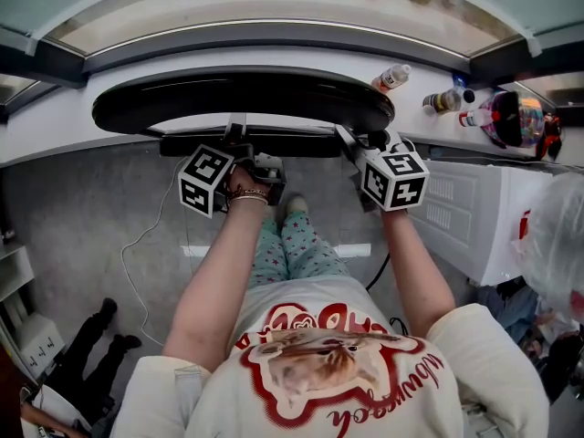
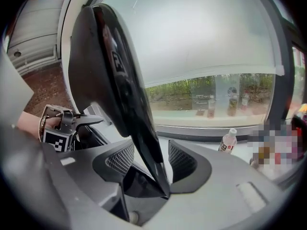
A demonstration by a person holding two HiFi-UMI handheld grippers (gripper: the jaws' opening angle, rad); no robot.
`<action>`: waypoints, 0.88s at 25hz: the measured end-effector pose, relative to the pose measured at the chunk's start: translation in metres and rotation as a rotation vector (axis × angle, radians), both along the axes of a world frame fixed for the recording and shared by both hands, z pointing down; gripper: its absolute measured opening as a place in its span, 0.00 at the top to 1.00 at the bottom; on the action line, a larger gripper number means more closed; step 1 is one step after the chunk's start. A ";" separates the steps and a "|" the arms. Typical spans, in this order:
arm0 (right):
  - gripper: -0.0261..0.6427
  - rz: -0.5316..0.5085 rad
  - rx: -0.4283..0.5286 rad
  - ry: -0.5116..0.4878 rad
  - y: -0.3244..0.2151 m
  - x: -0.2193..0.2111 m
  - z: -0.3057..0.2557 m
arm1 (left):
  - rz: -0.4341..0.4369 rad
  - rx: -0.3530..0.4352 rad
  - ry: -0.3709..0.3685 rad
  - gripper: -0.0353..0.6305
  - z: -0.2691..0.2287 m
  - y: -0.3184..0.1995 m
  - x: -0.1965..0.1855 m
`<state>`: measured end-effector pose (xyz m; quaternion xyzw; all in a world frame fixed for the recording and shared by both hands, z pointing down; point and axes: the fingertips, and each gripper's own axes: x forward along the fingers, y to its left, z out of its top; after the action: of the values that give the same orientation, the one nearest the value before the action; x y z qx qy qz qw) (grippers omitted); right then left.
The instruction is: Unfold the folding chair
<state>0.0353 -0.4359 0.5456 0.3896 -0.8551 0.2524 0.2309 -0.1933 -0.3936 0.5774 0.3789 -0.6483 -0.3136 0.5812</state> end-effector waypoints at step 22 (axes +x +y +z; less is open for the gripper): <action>0.80 -0.058 0.102 0.087 0.004 0.000 0.006 | 0.006 -0.034 0.019 0.40 0.011 0.014 0.003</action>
<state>0.0355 -0.4314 0.5518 0.3867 -0.8669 0.1845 0.2548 -0.1905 -0.3792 0.5886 0.3678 -0.6468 -0.3042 0.5948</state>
